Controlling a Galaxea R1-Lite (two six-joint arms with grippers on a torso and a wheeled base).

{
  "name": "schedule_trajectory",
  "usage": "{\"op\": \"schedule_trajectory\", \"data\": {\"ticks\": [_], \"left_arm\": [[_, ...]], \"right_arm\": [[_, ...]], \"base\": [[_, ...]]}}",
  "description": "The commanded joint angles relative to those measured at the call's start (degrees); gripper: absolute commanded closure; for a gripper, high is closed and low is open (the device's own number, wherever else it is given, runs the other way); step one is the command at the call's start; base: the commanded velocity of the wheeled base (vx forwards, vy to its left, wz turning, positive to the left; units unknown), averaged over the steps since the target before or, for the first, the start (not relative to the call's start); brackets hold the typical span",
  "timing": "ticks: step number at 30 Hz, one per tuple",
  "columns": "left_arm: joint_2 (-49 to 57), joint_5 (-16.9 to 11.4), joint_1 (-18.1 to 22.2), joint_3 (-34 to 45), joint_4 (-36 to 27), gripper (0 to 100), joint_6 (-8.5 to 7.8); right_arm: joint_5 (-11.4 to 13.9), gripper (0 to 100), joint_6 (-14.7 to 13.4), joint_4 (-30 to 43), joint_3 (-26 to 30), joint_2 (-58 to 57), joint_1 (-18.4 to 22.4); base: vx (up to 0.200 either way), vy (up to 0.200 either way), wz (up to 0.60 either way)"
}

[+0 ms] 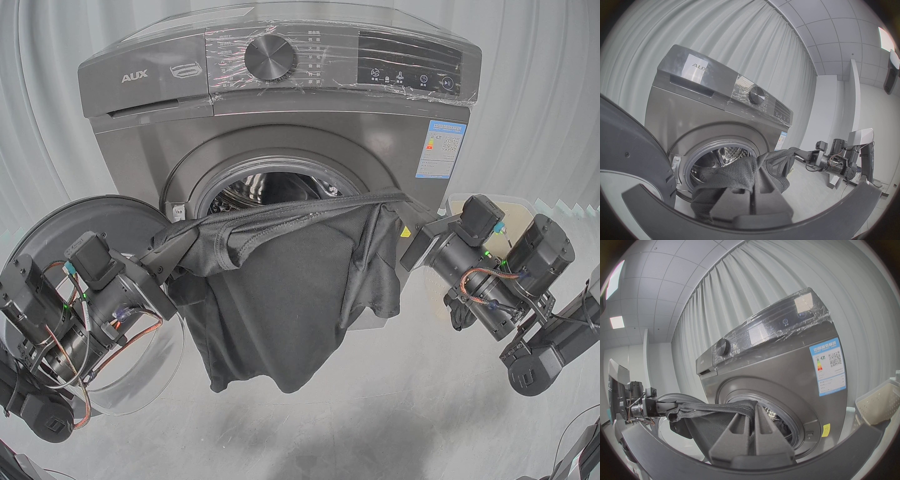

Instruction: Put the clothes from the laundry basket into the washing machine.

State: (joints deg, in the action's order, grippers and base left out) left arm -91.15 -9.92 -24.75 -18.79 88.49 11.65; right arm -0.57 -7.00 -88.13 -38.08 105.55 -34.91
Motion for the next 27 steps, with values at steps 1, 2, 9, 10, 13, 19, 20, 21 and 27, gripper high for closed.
{"op": "schedule_trajectory", "data": {"ticks": [1,2,9,10,13,19,20,21,27], "left_arm": [[-0.3,1.1,0.1,-1.4,0.0,100,0.04],[-0.2,1.6,0.1,-1.8,0.0,100,0.04],[0.3,1.8,0.2,-2.6,0.0,100,0.04],[0.3,1.8,0.2,-2.8,0.0,100,0.04],[0.4,1.8,0.3,-3.2,0.0,100,0.04],[0.4,1.9,0.8,-3.7,0.0,100,0.12],[0.4,1.9,0.8,-3.7,0.0,100,0.12],[0.4,1.9,0.8,-3.7,0.0,100,0.12],[0.3,1.9,0.9,-3.6,0.0,100,0.12]], "right_arm": [[-0.5,100,-0.1,0.0,-1.2,-0.9,-0.2],[-0.5,100,-0.1,0.0,-1.2,-1.0,-0.2],[-0.5,100,-0.1,0.0,-1.1,-1.0,-0.3],[-0.5,100,-0.1,0.0,-1.1,-1.0,-0.3],[-0.5,100,-0.1,0.0,-0.9,-1.4,-0.2],[-0.4,100,-0.1,0.0,-0.6,-1.6,0.1],[-0.4,100,-0.1,0.0,-0.7,-1.6,0.2],[-0.4,100,-0.1,0.0,-0.7,-1.6,0.2],[-0.4,100,-0.1,0.0,-0.6,-1.6,0.1]], "base": [[0.0,0.0,0.0],[0.0,0.0,0.0],[0.0,0.0,0.0],[0.0,0.0,0.0],[0.0,0.0,0.0],[0.0,0.0,0.0],[0.0,0.0,0.0],[0.0,0.0,0.0],[0.0,0.0,0.0]]}}
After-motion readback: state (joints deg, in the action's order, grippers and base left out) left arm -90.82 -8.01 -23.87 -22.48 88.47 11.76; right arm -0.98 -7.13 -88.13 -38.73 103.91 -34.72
